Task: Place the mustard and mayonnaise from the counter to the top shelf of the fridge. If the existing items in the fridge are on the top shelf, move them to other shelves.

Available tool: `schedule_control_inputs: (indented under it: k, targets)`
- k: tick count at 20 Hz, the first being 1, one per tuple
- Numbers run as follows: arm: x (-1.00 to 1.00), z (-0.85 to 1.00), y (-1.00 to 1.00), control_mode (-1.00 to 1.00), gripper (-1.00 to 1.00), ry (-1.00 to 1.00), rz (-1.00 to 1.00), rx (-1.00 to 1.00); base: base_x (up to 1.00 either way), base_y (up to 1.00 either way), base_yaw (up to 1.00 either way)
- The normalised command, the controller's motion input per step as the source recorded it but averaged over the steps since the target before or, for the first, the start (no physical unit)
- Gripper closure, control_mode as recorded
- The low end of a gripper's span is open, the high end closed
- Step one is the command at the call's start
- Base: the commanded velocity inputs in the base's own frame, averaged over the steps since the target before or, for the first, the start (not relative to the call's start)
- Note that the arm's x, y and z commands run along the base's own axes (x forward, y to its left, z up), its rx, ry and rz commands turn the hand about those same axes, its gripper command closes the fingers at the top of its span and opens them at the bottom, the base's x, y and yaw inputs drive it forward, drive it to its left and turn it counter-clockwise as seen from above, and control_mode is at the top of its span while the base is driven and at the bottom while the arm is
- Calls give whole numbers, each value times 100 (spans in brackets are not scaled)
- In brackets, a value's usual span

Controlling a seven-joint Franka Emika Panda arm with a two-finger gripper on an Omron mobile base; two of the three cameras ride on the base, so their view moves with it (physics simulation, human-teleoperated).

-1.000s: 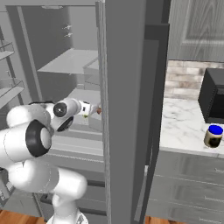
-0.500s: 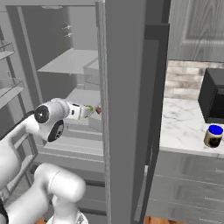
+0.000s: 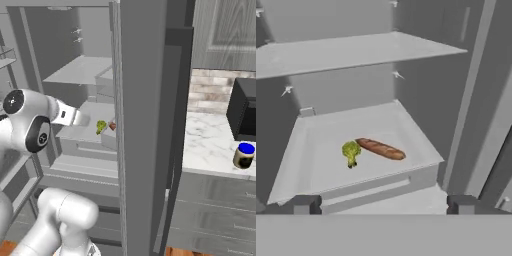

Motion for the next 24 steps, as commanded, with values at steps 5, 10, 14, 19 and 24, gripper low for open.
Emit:
schedule_control_inputs:
  k: [5, 10, 14, 19, 24]
  targets:
    - [-100, 5, 3, -100, -100, 27, 8, 2, 0, 0, 0]
    - [-100, 3, 9, -100, -100, 4, 16, 3, 0, 0, 0]
    - [-28, -3, 7, -100, -100, -2, 1, 8, 0, 0, 0]
    - [0, -29, 4, -100, -100, 0, 0, -3, 0, 0, 0]
    - [0, -1, 0, -100, -100, 0, 0, 0, 0, 0, 0]
